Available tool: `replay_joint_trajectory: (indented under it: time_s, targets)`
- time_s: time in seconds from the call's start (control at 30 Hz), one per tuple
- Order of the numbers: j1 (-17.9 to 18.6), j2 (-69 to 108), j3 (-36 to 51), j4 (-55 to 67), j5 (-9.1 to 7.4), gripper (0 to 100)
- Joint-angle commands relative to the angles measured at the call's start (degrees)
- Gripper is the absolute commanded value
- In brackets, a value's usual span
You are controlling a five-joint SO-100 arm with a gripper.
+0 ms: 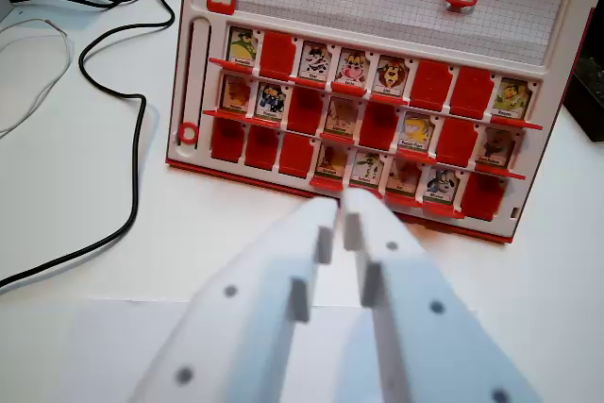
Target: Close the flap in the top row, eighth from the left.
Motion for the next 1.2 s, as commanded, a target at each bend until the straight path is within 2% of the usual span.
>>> replay_joint_trajectory:
  time_s: [0.0, 0.67, 0.83, 1.03, 1.07, 1.17]
  targets:
    - [-0.4, -0.1, -2.9, -0.5, 0.53, 0]
    - [-0.4, -0.1, -3.8, -0.4, 1.14, 0]
    - [-0.4, -0.1, -4.2, 0.5, 0.53, 0]
    - [-0.4, -0.1, -4.6, 1.8, 0.79, 0]
    - [-0.4, -0.1, -4.7, 1.9, 0.44, 0]
    - [2.6, -0.1, -5.1, 1.1, -1.23, 0]
